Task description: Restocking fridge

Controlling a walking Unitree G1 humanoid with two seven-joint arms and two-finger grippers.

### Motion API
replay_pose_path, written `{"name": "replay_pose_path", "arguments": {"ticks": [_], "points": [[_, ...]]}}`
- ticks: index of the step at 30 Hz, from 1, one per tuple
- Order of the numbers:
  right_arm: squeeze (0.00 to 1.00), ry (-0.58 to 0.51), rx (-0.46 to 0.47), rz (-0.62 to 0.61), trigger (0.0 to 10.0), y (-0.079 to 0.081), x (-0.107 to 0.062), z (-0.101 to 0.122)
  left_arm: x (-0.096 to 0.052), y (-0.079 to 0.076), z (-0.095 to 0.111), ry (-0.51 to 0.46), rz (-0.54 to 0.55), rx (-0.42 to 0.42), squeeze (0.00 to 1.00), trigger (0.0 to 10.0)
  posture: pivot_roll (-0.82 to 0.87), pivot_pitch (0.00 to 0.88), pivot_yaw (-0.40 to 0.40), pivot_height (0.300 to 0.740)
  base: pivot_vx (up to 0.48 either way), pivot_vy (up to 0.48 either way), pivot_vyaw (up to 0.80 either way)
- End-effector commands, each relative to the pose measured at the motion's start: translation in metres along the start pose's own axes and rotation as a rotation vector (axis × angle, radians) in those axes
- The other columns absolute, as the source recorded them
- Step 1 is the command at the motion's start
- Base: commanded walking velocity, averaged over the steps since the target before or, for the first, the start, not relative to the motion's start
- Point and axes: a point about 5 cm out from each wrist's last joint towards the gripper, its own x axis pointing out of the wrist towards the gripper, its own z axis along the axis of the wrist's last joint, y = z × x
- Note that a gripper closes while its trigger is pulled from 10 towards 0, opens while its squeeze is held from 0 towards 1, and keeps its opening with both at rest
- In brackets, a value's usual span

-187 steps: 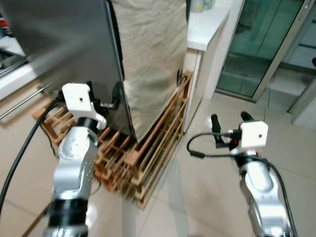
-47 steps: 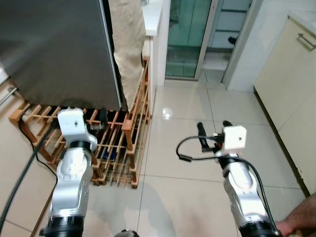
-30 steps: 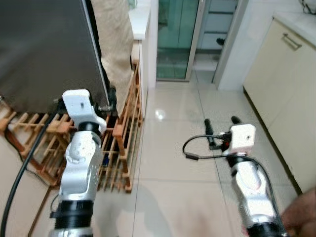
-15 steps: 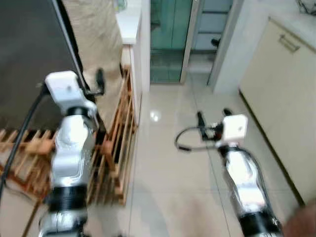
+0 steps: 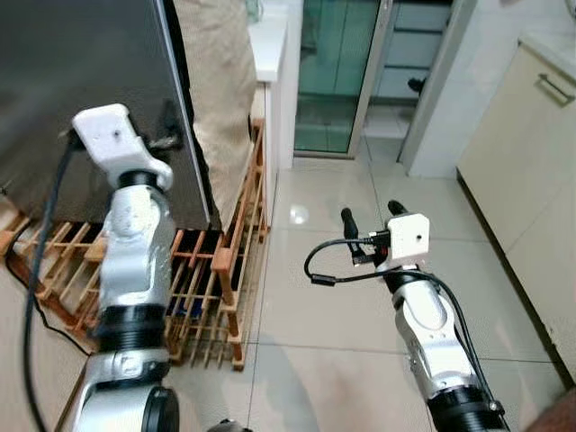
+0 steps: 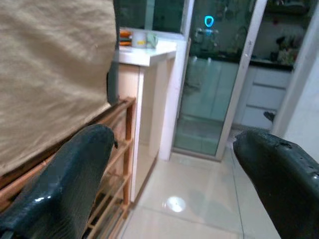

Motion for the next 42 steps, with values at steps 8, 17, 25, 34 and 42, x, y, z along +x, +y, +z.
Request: {"name": "replay_pose_path", "arguments": {"ticks": [8, 17, 25, 34, 42], "points": [[0.0, -0.006, -0.005, -0.002, 10.0, 0.002, -0.002, 0.0, 0.01, -0.017, -0.016, 0.08, -0.054, 0.009, 0.0, 10.0, -0.13, 0.0, 0.043, 0.74, 0.0, 0.0, 0.0], [0.0, 0.002, -0.004, -0.011, 10.0, 0.001, -0.006, -0.001, 0.016, -0.018, -0.022, 0.101, -0.032, 0.005, 0.0, 10.0, -0.15, 0.0, 0.046, 0.74, 0.0, 0.0, 0.0], [0.0, 0.012, -0.007, -0.019, 10.0, 0.0, -0.011, -0.002, 0.022, -0.022, -0.026, 0.118, -0.028, -0.004, 0.0, 10.0, -0.16, 0.0, 0.052, 0.74, 0.0, 0.0, 0.0], [0.0, 0.017, -0.006, -0.029, 10.0, -0.001, -0.012, -0.003, 0.027, -0.04, -0.023, 0.102, -0.091, -0.041, 0.0, 10.0, -0.18, 0.0, 0.064, 0.74, 0.0, 0.0, 0.0], [0.0, 0.02, -0.009, -0.038, 10.0, -0.002, -0.014, -0.003, 0.029, -0.071, -0.033, 0.189, -0.174, 0.004, 0.0, 10.0, -0.2, 0.0, 0.072, 0.74, 0.0, 0.0, 0.0]]}}
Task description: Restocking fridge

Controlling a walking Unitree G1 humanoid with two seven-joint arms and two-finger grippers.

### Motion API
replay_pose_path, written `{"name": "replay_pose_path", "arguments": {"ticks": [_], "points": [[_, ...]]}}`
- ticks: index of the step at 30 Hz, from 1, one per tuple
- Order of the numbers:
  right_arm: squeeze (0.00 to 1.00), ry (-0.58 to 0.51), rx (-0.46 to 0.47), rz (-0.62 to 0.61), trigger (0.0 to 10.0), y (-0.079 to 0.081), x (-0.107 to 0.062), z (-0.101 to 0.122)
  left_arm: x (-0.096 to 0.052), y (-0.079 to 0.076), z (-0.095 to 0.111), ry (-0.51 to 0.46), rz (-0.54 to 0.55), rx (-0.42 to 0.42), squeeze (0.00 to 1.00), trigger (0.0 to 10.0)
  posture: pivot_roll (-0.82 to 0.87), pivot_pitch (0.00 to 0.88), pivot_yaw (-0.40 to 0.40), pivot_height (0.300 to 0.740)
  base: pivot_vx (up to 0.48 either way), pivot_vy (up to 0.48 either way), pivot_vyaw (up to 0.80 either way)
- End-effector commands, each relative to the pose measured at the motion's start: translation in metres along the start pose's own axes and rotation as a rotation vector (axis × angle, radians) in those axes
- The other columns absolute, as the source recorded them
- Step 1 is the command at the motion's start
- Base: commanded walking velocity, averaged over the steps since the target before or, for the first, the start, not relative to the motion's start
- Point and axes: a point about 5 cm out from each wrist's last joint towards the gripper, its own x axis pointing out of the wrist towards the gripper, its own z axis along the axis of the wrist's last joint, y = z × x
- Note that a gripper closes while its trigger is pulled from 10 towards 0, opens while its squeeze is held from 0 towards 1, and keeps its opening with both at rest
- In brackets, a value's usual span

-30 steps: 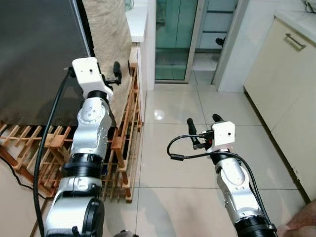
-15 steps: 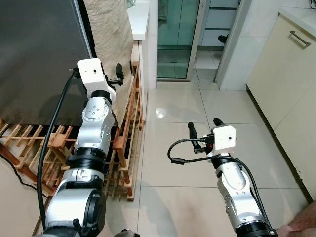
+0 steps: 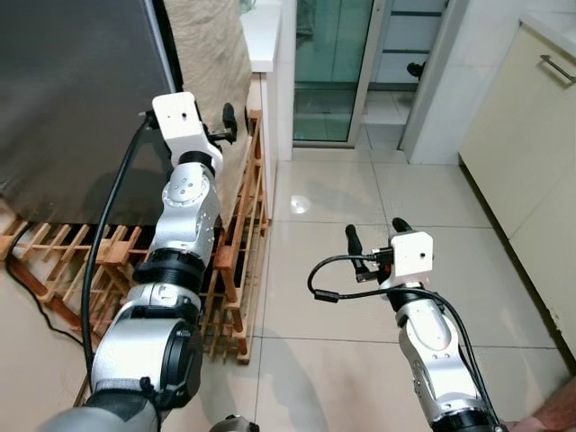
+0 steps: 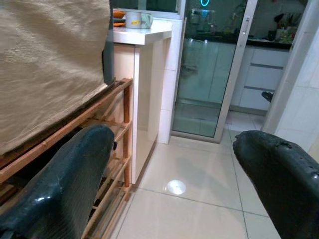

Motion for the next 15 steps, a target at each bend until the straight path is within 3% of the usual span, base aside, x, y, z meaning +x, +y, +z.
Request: {"name": "replay_pose_path", "arguments": {"ticks": [1, 5, 6, 7, 8, 9, 12, 15], "points": [[0.0, -0.01, -0.008, -0.003, 10.0, 0.0, 0.001, 0.004, 0.001, -0.031, -0.004, 0.048, -0.101, 0.042, 0.0, 10.0, -0.2, 0.0, 0.075, 0.74, 0.0, 0.0, 0.0], [0.0, -0.008, -0.008, -0.008, 10.0, -0.001, 0.0, 0.004, -0.007, -0.079, -0.011, 0.098, -0.295, -0.044, 0.0, 10.0, -0.22, 0.0, 0.082, 0.74, 0.0, 0.0, 0.0], [0.0, -0.008, -0.008, -0.008, 10.0, -0.001, 0.0, 0.004, -0.007, -0.079, -0.011, 0.098, -0.295, -0.044, 0.0, 10.0, -0.22, 0.0, 0.082, 0.74, 0.0, 0.0, 0.0], [0.0, -0.006, -0.007, -0.012, 10.0, -0.001, -0.001, 0.004, -0.012, -0.096, -0.011, 0.11, -0.373, -0.08, 0.0, 10.0, -0.22, 0.0, 0.086, 0.74, 0.0, 0.0, 0.0], [0.0, -0.006, -0.007, -0.012, 10.0, -0.001, -0.001, 0.004, -0.012, -0.096, -0.011, 0.11, -0.373, -0.08, 0.0, 10.0, -0.22, 0.0, 0.086, 0.74, 0.0, 0.0, 0.0], [0.0, 0.01, -0.001, -0.014, 10.0, -0.001, -0.008, 0.001, -0.026, -0.14, -0.002, 0.087, -0.583, -0.161, 0.0, 10.0, -0.23, 0.0, 0.09, 0.74, 0.0, 0.0, 0.0], [0.0, 0.047, -0.024, -0.018, 10.0, -0.001, -0.019, -0.007, -0.049, -0.19, 0.016, 0.03, -0.824, -0.238, 0.0, 10.0, -0.25, 0.0, 0.096, 0.74, 0.0, 0.0, 0.0], [0.0, 0.072, -0.031, -0.034, 10.0, -0.003, -0.03, -0.013, -0.069, -0.219, 0.03, -0.004, -0.996, -0.311, 0.0, 10.0, -0.27, 0.0, 0.112, 0.74, 0.0, 0.0, 0.0]]}}
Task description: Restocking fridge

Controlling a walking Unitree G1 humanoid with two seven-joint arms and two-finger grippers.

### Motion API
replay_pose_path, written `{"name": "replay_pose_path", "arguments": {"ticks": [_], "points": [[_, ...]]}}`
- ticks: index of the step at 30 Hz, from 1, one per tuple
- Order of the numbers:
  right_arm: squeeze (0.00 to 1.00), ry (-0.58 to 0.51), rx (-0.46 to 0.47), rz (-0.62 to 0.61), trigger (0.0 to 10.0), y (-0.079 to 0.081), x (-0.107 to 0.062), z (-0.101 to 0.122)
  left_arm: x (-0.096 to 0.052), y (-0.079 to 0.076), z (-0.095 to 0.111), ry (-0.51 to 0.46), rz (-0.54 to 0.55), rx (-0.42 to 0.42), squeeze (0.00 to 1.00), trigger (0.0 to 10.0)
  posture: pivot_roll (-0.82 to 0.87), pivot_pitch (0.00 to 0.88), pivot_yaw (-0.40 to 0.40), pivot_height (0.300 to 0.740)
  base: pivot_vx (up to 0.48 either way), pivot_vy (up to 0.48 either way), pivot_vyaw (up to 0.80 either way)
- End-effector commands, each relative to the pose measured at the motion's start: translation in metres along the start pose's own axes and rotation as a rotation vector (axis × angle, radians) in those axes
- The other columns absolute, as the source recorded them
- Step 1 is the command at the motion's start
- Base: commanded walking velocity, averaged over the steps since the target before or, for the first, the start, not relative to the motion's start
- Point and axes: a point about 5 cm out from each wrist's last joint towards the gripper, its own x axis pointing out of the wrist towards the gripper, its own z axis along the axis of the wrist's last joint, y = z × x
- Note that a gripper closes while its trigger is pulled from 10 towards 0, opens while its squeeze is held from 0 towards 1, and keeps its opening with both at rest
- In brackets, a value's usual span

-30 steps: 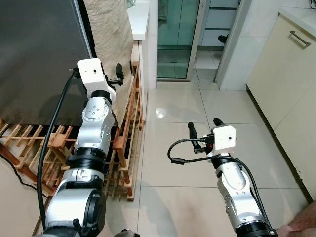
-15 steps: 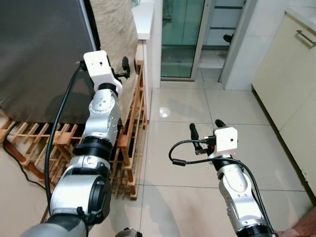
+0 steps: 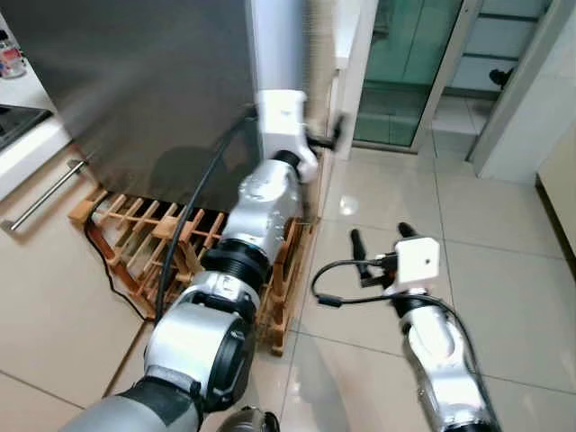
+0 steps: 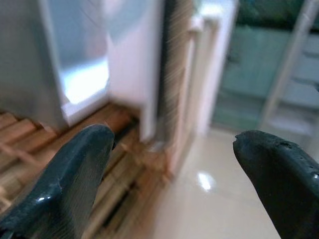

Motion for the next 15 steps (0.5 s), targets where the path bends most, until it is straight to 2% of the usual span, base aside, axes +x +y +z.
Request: {"name": "replay_pose_path", "arguments": {"ticks": [1, 2, 4, 6, 7, 8, 9, 10, 11, 12, 13, 14, 15], "points": [[0.0, 0.006, -0.007, -0.038, 10.0, -0.008, -0.005, 0.0, 0.029, -0.105, 0.014, -0.091, -0.316, -0.156, 0.0, 10.0, -0.27, 0.0, 0.112, 0.74, 0.0, 0.0, 0.0], [0.0, 0.006, -0.007, -0.038, 10.0, -0.008, -0.005, 0.0, 0.029, -0.105, 0.014, -0.091, -0.316, -0.156, 0.0, 10.0, -0.27, 0.0, 0.112, 0.74, 0.0, 0.0, 0.0], [0.0, 0.009, 0.012, -0.066, 10.0, -0.01, -0.01, -0.001, 0.028, -0.117, 0.017, -0.112, -0.388, -0.169, 0.0, 10.0, -0.31, 0.0, 0.134, 0.74, 0.0, 0.0, 0.0], [0.0, 0.005, 0.032, -0.093, 10.0, -0.012, -0.012, 0.001, 0.024, -0.103, 0.019, -0.125, -0.389, -0.172, 0.0, 10.0, -0.32, 0.0, 0.138, 0.74, 0.0, 0.0, 0.0], [0.0, 0.005, 0.032, -0.093, 10.0, -0.012, -0.012, 0.001, 0.024, -0.103, 0.019, -0.125, -0.389, -0.172, 0.0, 10.0, -0.32, 0.0, 0.138, 0.74, 0.0, 0.0, 0.0], [0.0, 0.007, 0.035, -0.101, 10.0, -0.012, -0.012, 0.001, 0.02, -0.092, 0.018, -0.131, -0.37, -0.168, 0.0, 10.0, -0.32, 0.0, 0.135, 0.74, 0.0, 0.0, 0.0], [0.0, 0.011, 0.033, -0.111, 10.0, -0.013, -0.011, 0.001, 0.014, -0.069, 0.016, -0.133, -0.307, -0.146, 0.0, 10.0, -0.3, 0.0, 0.127, 0.74, 0.0, 0.0, 0.0], [0.0, 0.014, 0.031, -0.118, 10.0, -0.013, -0.01, 0.001, 0.008, -0.055, 0.014, -0.133, -0.265, -0.13, 0.0, 10.0, -0.3, 0.0, 0.127, 0.74, 0.0, 0.0, 0.0], [0.0, 0.012, 0.031, -0.119, 10.0, -0.015, -0.007, 0.003, -0.011, -0.009, 0.008, -0.125, -0.11, -0.056, 0.0, 10.0, -0.27, 0.0, 0.11, 0.74, 0.0, 0.0, 0.0], [0.0, 0.01, 0.03, -0.113, 10.0, -0.015, -0.005, 0.003, -0.019, 0.007, 0.007, -0.124, -0.051, -0.045, 0.0, 10.0, -0.26, 0.0, 0.102, 0.74, 0.0, 0.0, 0.0], [0.0, 0.007, 0.025, -0.1, 10.0, -0.016, -0.001, 0.005, -0.034, 0.032, 0.005, -0.124, 0.035, -0.021, 0.0, 10.0, -0.25, 0.0, 0.094, 0.74, 0.0, 0.0, 0.0], [0.0, 0.007, 0.025, -0.1, 10.0, -0.016, -0.001, 0.005, -0.034, 0.032, 0.005, -0.124, 0.035, -0.021, 0.0, 10.0, -0.25, 0.0, 0.094, 0.74, 0.0, 0.0, 0.0], [0.0, 0.005, 0.022, -0.095, 10.0, -0.016, 0.0, 0.006, -0.042, 0.043, 0.005, -0.124, 0.067, -0.005, 0.0, 10.0, -0.25, 0.0, 0.094, 0.74, 0.0, 0.0, 0.0]]}}
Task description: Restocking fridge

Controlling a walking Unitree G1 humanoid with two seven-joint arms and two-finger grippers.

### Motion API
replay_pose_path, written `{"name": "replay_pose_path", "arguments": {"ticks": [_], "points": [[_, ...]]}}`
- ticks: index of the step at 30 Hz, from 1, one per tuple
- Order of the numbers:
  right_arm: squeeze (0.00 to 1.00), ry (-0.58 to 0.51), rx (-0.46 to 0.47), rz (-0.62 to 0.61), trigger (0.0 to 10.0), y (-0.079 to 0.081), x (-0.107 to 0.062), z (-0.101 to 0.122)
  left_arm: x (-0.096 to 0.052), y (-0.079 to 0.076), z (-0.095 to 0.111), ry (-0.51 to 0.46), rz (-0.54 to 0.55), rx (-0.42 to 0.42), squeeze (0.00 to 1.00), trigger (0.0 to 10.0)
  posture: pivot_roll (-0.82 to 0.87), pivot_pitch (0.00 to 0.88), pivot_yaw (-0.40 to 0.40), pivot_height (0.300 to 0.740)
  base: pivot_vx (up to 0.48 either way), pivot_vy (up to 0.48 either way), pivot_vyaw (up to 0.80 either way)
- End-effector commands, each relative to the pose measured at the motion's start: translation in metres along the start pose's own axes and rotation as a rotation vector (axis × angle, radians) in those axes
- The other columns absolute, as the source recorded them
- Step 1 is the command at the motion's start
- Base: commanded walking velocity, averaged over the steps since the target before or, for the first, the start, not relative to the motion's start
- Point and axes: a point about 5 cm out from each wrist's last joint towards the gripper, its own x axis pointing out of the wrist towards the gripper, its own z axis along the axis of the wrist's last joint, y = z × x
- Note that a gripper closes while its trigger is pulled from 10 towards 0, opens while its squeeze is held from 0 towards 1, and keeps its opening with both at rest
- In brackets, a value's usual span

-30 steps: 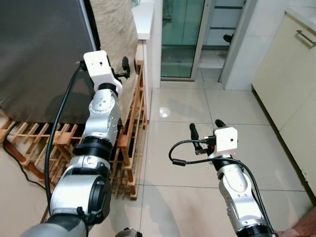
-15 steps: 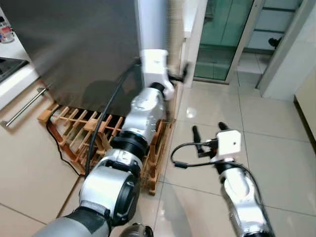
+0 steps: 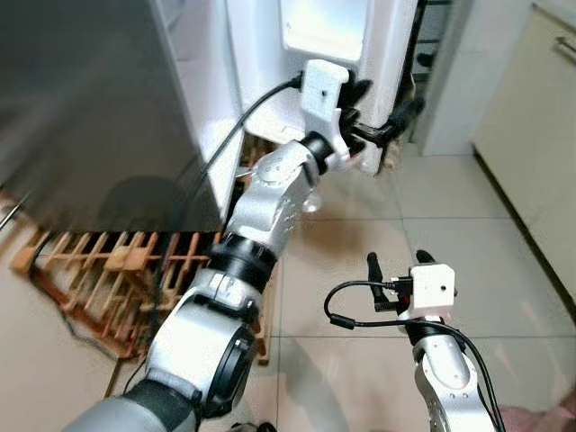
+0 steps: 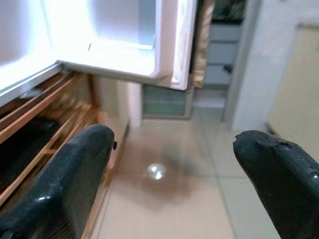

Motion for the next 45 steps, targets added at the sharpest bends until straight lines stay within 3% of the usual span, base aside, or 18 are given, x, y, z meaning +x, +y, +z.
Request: {"name": "replay_pose_path", "arguments": {"ticks": [1, 2, 4, 5, 6, 9, 10, 11, 12, 13, 17, 19, 26, 30, 34, 45], "points": [[0.0, 0.011, 0.01, 0.012, 10.0, 0.0, 0.005, 0.0, -0.022, 0.035, 0.007, -0.01, 0.132, 0.042, 0.0, 10.0, -0.22, 0.0, 0.082, 0.74, 0.0, 0.0, 0.0], [0.0, 0.008, 0.009, 0.015, 10.0, 0.0, 0.007, 0.001, -0.033, 0.049, 0.007, -0.004, 0.185, 0.055, 0.0, 10.0, -0.22, 0.0, 0.082, 0.74, 0.0, 0.0, 0.0], [0.0, -0.002, 0.01, 0.018, 10.0, -0.003, 0.015, 0.005, -0.073, 0.083, 0.008, 0.015, 0.323, 0.104, 0.0, 10.0, -0.19, 0.0, 0.061, 0.74, 0.0, 0.0, 0.0], [0.0, -0.002, 0.01, 0.018, 10.0, -0.003, 0.015, 0.005, -0.073, 0.083, 0.008, 0.015, 0.323, 0.104, 0.0, 10.0, -0.19, 0.0, 0.061, 0.74, 0.0, 0.0, 0.0], [0.0, -0.003, 0.014, 0.019, 10.0, -0.006, 0.022, 0.007, -0.109, 0.105, 0.007, 0.039, 0.427, 0.141, 0.0, 10.0, -0.17, 0.0, 0.049, 0.74, 0.0, 0.0, 0.0], [0.0, -0.009, 0.012, 0.045, 10.0, -0.005, 0.031, 0.01, -0.153, 0.125, 0.004, 0.089, 0.572, 0.22, 0.0, 10.0, -0.14, 0.0, 0.023, 0.74, 0.0, 0.0, 0.18], [0.0, -0.009, 0.012, 0.045, 10.0, -0.005, 0.031, 0.01, -0.153, 0.125, 0.004, 0.089, 0.572, 0.22, 0.0, 10.0, -0.14, 0.0, 0.023, 0.74, 0.0, 0.0, 0.53], [0.0, -0.011, 0.008, 0.055, 10.0, -0.004, 0.033, 0.011, -0.164, 0.13, 0.005, 0.095, 0.619, 0.229, 0.0, 10.0, -0.14, 0.0, 0.019, 0.74, 0.0, 0.0, 0.76], [0.0, -0.013, 0.025, 0.117, 10.0, 0.005, 0.039, 0.014, -0.187, 0.14, 0.009, 0.082, 0.761, 0.225, 0.0, 10.0, -0.1, 0.0, -0.007, 0.74, 0.0, 0.0, 0.69], [0.0, -0.016, 0.026, 0.134, 10.0, 0.007, 0.04, 0.015, -0.192, 0.142, 0.01, 0.077, 0.802, 0.222, 0.0, 10.0, -0.09, 0.0, -0.012, 0.74, 0.0, 0.0, 0.69], [0.0, -0.003, 0.045, 0.153, 10.0, 0.015, 0.045, 0.013, -0.197, 0.143, 0.011, 0.03, 0.9, 0.127, 0.0, 10.0, -0.04, 0.0, -0.034, 0.74, 0.0, 0.0, 0.68], [0.0, 0.025, 0.084, 0.155, 10.0, 0.02, 0.05, 0.008, -0.189, 0.134, 0.005, 0.015, 0.906, 0.072, 0.0, 10.0, -0.02, 0.0, -0.045, 0.74, 0.0, 0.0, 0.68], [0.0, 0.038, 0.116, 0.147, 10.0, 0.019, 0.058, 0.007, -0.184, 0.12, -0.004, 0.127, 0.908, 0.22, 0.0, 10.0, -0.01, 0.0, -0.061, 0.74, 0.0, 0.0, 0.67], [0.0, 0.039, 0.127, 0.172, 10.0, 0.022, 0.06, 0.006, -0.153, 0.102, -0.009, 0.115, 0.847, 0.231, 0.0, 10.0, 0.0, 0.0, -0.079, 0.74, 0.0, 0.0, 0.59], [0.0, 0.03, 0.125, 0.176, 10.0, 0.022, 0.061, 0.007, -0.141, 0.09, -0.007, 0.088, 0.794, 0.236, 0.0, 10.0, -0.01, 0.0, -0.083, 0.74, 0.0, 0.0, 0.53], [0.0, 0.019, 0.105, 0.18, 10.0, 0.021, 0.062, 0.006, -0.146, 0.088, -0.009, 0.117, 0.815, 0.303, 0.0, 10.0, -0.01, 0.0, -0.072, 0.74, 0.0, 0.0, 0.51]]}}
